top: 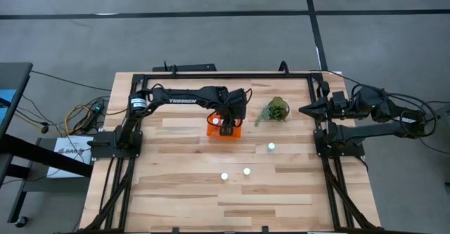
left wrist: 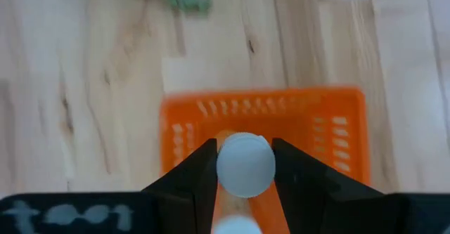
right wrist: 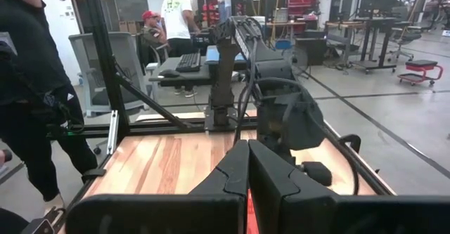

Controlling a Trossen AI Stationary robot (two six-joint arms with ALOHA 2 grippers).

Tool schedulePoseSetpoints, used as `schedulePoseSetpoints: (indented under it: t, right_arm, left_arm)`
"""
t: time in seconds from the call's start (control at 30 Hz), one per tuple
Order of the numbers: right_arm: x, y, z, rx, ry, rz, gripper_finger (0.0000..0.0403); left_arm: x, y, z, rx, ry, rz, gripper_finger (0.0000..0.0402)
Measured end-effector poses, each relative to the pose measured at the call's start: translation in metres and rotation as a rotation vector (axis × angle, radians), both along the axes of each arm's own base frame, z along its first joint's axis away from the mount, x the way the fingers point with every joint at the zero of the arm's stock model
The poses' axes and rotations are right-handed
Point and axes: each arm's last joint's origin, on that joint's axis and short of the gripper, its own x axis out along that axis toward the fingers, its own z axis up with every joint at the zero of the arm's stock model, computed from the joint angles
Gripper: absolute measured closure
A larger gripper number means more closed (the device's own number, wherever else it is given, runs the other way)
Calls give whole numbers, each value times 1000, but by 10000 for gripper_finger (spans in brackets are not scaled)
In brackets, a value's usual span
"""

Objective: Pick and place pill bottles into a basket
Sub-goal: Put the left yellow pill bottle into the orange bin

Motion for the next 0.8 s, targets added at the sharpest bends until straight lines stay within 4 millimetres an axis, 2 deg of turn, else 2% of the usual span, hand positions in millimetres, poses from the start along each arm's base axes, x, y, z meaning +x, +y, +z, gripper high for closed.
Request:
schedulePoseSetpoints:
  t: [0.2,0.53,0.8]
  right_arm:
    - [0,0,0,0,0,0,403]
    - [0,0,0,0,1,0,403]
    - [0,0,0,0,1,0,403]
  left_arm:
    - [2,0,-13,-7,43,-10,290]
    - [2,0,-13,-3,44,-8,283]
    - [4,0,-13,2,27,-8,251]
